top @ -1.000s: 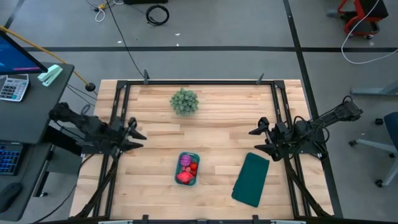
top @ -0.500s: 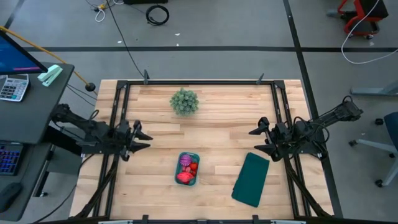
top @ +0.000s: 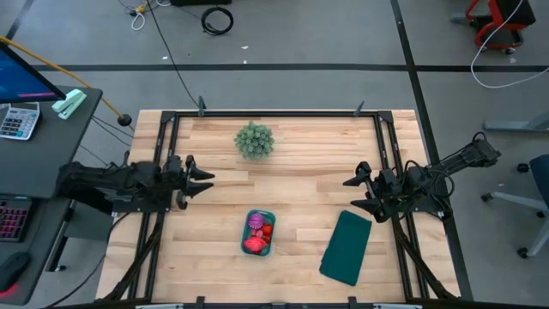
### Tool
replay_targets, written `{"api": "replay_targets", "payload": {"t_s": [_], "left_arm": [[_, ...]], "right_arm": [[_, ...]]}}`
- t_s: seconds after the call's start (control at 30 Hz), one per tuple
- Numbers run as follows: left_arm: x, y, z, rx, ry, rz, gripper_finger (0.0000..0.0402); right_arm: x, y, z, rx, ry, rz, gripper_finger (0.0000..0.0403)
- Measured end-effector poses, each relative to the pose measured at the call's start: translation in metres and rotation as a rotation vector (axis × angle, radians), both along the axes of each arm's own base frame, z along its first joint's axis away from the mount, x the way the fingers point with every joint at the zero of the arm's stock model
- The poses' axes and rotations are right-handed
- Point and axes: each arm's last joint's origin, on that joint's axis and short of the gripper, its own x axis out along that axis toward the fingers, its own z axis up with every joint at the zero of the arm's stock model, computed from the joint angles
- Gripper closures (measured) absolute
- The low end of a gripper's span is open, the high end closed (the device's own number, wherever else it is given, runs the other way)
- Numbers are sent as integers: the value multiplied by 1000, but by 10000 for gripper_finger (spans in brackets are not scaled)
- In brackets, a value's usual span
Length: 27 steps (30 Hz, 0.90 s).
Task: Pick and placing Produce into tupperware
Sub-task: Return to Home Position
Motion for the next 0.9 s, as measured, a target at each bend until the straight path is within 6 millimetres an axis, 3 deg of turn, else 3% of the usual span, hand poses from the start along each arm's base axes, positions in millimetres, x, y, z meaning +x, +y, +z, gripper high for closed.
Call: {"api": "replay_targets", "payload": {"t_s": [0.17, 0.33, 0.9], "left_arm": [[1, 5, -15, -42, 124, 44, 240], [3, 5, -26, -42, 85, 45, 246], [3, 5, -29, 63, 124, 47, 242]], "right_arm": [[0, 0, 0, 0, 0, 0, 86], [0, 0, 0, 0, 1, -1, 86], [0, 0, 0, 1, 1, -1, 86]]}}
